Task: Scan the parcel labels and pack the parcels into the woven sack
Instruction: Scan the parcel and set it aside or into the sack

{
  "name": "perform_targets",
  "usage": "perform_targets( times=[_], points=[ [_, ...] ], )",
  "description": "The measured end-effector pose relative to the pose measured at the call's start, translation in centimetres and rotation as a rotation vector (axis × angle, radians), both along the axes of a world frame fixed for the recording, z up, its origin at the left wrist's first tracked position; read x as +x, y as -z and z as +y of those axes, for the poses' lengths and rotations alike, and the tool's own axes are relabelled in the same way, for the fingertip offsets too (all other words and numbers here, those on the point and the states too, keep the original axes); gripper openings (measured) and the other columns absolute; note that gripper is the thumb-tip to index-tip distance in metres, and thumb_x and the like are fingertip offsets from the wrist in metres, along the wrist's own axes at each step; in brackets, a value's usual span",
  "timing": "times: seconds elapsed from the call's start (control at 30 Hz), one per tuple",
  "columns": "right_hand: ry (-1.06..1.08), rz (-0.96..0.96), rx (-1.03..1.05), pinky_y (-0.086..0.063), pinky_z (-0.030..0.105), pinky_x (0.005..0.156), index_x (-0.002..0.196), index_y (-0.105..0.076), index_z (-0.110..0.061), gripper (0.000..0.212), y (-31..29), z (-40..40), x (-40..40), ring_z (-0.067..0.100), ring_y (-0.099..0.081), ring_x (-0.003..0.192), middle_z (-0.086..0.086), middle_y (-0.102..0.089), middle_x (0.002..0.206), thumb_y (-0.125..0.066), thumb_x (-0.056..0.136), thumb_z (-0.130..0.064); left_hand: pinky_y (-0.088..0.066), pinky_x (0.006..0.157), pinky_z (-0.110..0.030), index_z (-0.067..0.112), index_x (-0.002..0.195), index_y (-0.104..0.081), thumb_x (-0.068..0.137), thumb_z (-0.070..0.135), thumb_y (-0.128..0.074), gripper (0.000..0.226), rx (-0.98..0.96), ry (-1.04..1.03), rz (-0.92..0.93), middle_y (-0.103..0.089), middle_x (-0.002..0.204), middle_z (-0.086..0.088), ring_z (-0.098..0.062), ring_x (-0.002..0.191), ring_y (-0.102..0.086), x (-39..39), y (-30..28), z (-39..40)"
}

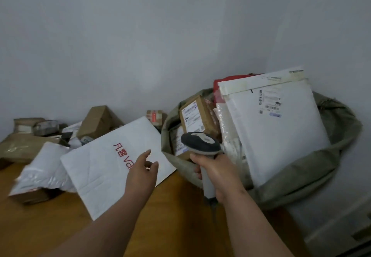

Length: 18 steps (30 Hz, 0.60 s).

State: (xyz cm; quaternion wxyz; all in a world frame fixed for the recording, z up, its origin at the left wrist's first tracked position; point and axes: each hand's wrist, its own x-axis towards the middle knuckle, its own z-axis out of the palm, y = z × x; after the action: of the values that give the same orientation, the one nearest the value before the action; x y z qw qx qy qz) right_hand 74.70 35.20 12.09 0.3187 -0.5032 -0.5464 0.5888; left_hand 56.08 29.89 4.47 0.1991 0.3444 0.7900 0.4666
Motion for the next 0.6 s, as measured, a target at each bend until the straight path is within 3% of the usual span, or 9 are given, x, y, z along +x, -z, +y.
perform_targets(
  times=[0.07,0.23,0.37,0.6],
  points=[
    [-0.04,-0.015,-0.043,-0.058,0.036,0.079,0.096,-0.071,-0.018,0.023,1.3,-1.9,-3.4,0.022,-0.069,0.084,0.005,-0.074,0.08,-0.08,0.081,-0.034,-0.056,0.089,-0.042,0.024,0.145,-0.046,0.101,0.028,-0.056,0.046,-0.051,-0.094,-0.075,-0.065,0.121,-0.003,-0.022,0.104,-0.064,-3.6,1.4,-3.3],
    [-0.091,-0.041,-0.12,-0.057,0.033,0.073,0.104,-0.07,-0.018,0.028,5.1,-6.2,-10.7,0.018,-0.069,0.081,0.002,-0.073,0.084,-0.081,0.081,-0.031,-0.047,0.071,-0.034,0.015,0.147,-0.042,0.1,0.023,-0.057,0.05,-0.132,-0.261,-0.338,-0.056,0.103,0.003,-0.018,0.089,-0.057,-11.3,5.9,-10.6],
    [-0.151,-0.112,-0.171,-0.056,0.034,0.075,0.103,-0.069,-0.02,0.03,7.4,-7.6,-14.7,0.015,-0.069,0.081,-0.001,-0.072,0.083,-0.081,0.08,-0.034,-0.048,0.093,-0.046,0.014,0.151,-0.034,0.098,0.027,-0.06,0.06,-0.218,-0.342,-0.522,-0.049,0.138,-0.014,-0.034,0.114,-0.053,-14.3,8.0,-12.8],
    [-0.262,-0.17,-0.218,-0.049,0.028,0.067,0.097,-0.063,-0.028,0.021,10.4,-5.1,-21.1,0.009,-0.069,0.084,-0.005,-0.072,0.091,-0.077,0.084,-0.037,-0.042,0.108,-0.049,0.018,0.156,-0.025,0.096,0.029,-0.064,0.072,-0.241,-0.375,-0.657,-0.037,0.154,-0.011,-0.035,0.133,-0.045,-18.4,10.1,-11.0]
  ],
)
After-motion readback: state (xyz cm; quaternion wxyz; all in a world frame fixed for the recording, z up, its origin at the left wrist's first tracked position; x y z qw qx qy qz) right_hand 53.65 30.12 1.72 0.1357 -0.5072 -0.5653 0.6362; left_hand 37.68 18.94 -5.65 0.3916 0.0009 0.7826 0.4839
